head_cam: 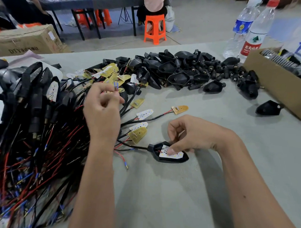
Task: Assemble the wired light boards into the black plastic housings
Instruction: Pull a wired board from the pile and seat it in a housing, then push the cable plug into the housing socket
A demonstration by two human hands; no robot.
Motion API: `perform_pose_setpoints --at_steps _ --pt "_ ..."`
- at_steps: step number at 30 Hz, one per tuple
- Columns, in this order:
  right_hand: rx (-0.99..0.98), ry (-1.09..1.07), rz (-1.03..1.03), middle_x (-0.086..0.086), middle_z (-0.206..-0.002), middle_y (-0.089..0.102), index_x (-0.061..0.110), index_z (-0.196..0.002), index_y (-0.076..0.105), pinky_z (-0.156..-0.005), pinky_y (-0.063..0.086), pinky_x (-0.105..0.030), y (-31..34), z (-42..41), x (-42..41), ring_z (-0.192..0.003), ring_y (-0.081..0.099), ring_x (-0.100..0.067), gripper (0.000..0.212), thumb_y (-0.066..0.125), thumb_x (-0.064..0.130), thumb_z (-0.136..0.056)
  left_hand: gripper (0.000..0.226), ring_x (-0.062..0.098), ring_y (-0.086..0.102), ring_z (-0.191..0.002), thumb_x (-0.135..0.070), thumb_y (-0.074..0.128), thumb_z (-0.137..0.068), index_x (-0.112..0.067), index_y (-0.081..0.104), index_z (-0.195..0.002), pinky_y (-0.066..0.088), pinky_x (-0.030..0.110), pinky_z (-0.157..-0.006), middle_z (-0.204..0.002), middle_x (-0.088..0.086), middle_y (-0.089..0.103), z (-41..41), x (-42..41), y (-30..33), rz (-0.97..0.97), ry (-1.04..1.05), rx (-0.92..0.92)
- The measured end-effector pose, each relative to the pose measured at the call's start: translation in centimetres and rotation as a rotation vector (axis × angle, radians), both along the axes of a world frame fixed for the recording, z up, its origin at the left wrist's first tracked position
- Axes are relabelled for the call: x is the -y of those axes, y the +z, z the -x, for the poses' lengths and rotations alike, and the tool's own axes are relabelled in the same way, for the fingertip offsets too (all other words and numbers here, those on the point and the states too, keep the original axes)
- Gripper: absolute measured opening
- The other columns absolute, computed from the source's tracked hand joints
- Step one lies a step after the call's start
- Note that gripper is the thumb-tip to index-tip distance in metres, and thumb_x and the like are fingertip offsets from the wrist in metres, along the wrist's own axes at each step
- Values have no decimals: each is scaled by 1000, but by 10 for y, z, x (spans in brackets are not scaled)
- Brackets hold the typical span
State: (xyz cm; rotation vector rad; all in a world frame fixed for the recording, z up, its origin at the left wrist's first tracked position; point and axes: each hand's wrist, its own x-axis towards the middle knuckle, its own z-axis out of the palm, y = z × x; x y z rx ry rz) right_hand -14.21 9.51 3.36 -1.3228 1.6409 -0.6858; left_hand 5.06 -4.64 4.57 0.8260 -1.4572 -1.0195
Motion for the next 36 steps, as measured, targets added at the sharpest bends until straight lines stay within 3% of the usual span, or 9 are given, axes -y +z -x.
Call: perform_pose_setpoints --at_steps 5,9,14,18,21,26,32,34,36 --pt "58 -14 10 -7 -65 60 12 -76 57 -47 38 -25 0 12 -5 -55 47 -20 37 93 20 -73 20 11 36 -50 -18 60 -94 -25 49 -79 33 21 -49 -67 5 52 5 2 -12 -118 -165 11" --pt "-37 -167 0 -13 -65 70 11 -73 61 -43 39 -23 0 18 0 -50 55 -18 58 87 63 -64 28 8 28 -43 -12 60 -102 -18 51 -76 23 18 -39 -63 -2 53 4 4 -21 -301 -240 -32" --pt "-600 -701 364 -1 -96 70 19 -91 69 -74 48 -28 -13 61 41 -92 66 -21 5 72 23 -93 29 6 27 -39 -13 57 -104 -14 61 -75 23 19 -39 -74 5 73 12 3 -24 -376 -236 -72" --pt "-835 -547 185 -3 -151 44 18 -146 52 -106 45 -44 -23 83 67 -132 45 -34 50 56 5 -98 19 6 23 -38 -10 59 -103 -7 61 -85 23 18 -38 -77 8 77 20 1 -31 -373 -245 -49" --pt "-944 -535 127 -3 -149 42 22 -152 46 -98 48 -47 -26 90 79 -128 46 -35 59 50 -1 -96 7 5 24 -38 -5 59 -101 -1 62 -96 25 15 -38 -76 7 76 24 0 -34 -371 -273 -34" --pt "-903 -800 164 -14 -123 46 2 -111 65 -74 42 -40 -33 97 86 -92 52 -35 22 52 -2 -94 11 6 26 -40 -5 62 -99 -7 70 -91 27 15 -39 -79 8 78 26 -2 -38 -368 -309 39" --pt "-812 -861 504 -7 -111 55 14 -103 74 -87 36 -30 -34 89 63 -110 49 -29 14 66 25 -98 11 -2 47 -40 -3 68 -93 -8 74 -85 37 7 -45 -73 3 75 27 -3 -39 -308 -288 90" --pt "-440 -852 697 -7 -98 65 18 -99 67 -85 50 -39 -31 68 57 -96 60 -26 9 60 23 -102 11 -3 52 -43 -4 72 -90 -11 75 -81 39 6 -47 -71 1 74 28 -4 -39 -278 -274 113" --pt "108 -820 716 -11 -86 72 19 -98 61 -55 56 -40 -26 43 53 -66 65 -23 10 54 21 -105 11 -3 54 -50 -9 77 -87 -16 76 -78 41 10 -50 -66 -6 70 29 -3 -41 -251 -250 147"
